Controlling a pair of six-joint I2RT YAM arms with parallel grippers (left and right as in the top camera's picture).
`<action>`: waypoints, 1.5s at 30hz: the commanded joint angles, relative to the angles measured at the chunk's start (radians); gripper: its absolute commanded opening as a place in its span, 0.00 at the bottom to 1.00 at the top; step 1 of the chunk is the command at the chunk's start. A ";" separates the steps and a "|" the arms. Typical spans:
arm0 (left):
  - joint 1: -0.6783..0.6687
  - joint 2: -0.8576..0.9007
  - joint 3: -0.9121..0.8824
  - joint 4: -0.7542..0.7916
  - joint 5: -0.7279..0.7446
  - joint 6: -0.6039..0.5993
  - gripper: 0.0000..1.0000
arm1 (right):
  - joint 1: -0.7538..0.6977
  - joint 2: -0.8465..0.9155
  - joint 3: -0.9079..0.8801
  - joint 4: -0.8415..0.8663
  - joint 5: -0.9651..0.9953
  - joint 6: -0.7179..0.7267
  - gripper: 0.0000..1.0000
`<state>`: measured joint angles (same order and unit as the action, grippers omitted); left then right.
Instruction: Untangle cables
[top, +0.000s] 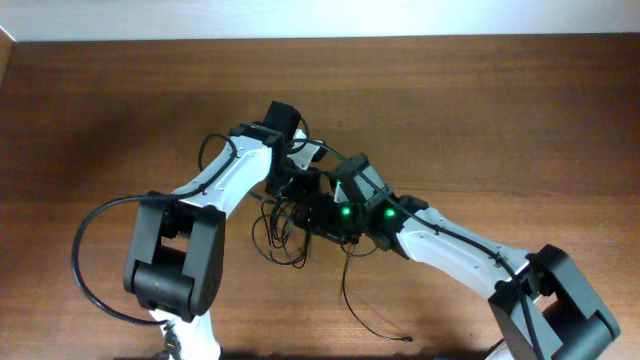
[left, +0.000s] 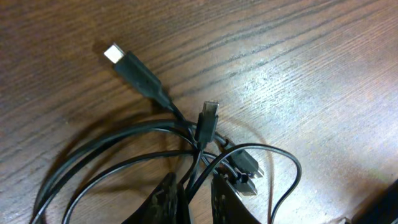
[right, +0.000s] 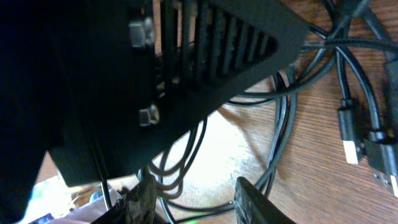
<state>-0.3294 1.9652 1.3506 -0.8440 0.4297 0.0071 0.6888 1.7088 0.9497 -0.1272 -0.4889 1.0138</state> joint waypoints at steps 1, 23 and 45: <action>-0.004 -0.014 -0.013 0.003 0.019 0.005 0.20 | 0.047 0.005 0.002 0.031 0.090 0.021 0.41; -0.004 -0.014 -0.013 0.003 -0.075 -0.041 0.23 | 0.124 -0.019 0.003 0.059 0.238 -0.088 0.45; -0.003 -0.014 -0.013 -0.006 -0.117 -0.040 0.29 | 0.014 -0.159 0.027 -0.191 0.259 -0.252 0.49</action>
<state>-0.3286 1.9652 1.3472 -0.8478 0.3237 -0.0269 0.7483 1.6066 0.9527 -0.2726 -0.1432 0.8139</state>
